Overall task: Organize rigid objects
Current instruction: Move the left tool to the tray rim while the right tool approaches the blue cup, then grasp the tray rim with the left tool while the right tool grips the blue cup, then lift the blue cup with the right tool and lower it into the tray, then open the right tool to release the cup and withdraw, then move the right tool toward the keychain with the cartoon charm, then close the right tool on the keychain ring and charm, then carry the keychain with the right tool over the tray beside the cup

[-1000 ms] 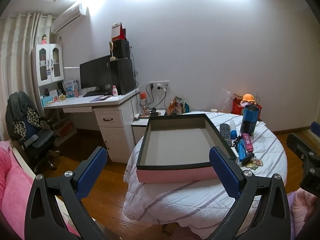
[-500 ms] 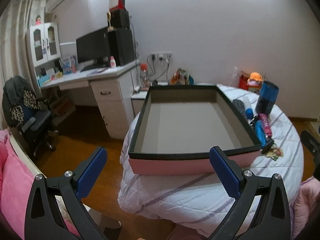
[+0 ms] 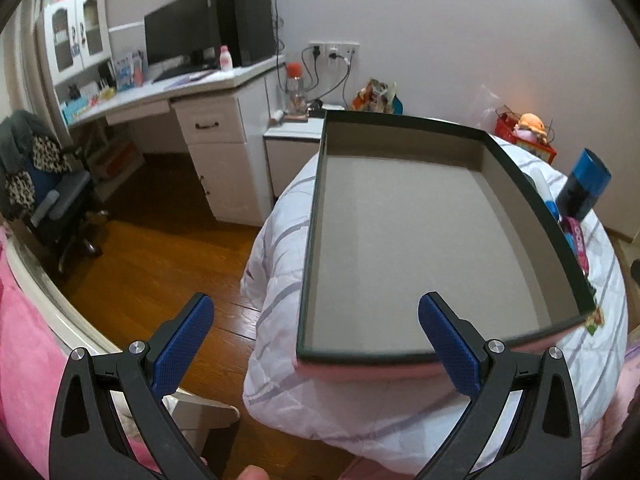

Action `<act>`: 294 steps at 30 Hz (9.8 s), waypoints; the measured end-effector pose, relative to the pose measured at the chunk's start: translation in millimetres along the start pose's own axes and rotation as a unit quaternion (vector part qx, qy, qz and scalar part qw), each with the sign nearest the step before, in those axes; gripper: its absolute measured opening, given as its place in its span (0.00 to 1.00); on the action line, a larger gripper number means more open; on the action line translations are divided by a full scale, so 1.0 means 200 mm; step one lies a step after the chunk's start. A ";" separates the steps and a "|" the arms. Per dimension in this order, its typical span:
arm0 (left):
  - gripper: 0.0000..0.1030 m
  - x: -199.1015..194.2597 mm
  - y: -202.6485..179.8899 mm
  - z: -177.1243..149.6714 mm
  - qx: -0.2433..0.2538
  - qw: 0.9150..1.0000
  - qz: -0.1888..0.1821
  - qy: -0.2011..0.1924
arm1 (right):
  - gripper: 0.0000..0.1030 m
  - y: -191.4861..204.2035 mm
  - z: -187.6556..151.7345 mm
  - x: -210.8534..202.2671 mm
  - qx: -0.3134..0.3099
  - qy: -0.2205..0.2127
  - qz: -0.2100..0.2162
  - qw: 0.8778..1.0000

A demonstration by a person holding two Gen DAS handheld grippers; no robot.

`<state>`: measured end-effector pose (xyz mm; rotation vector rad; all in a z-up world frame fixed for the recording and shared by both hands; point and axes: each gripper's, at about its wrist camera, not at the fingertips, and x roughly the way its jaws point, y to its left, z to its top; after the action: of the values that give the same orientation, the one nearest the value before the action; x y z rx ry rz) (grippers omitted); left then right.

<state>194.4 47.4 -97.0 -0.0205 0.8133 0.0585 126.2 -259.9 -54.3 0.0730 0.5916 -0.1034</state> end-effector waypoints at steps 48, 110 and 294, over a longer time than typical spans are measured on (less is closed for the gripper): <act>0.31 0.29 -0.07 0.15 0.035 0.995 -0.031 0.091 | 0.91 -0.23 0.46 0.68 0.020 0.054 0.031 0.998; 0.10 0.11 0.03 0.06 0.033 0.996 -0.057 0.062 | 0.80 0.84 0.36 0.13 -0.154 -0.001 0.267 0.951; 0.19 0.19 -0.07 0.05 0.060 0.995 -0.021 0.073 | 0.07 -0.21 -0.03 0.22 -0.054 0.068 0.192 0.978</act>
<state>228.1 35.1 -116.9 0.0723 0.9618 -0.0319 154.6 -303.7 -85.7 0.0872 0.7092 0.3113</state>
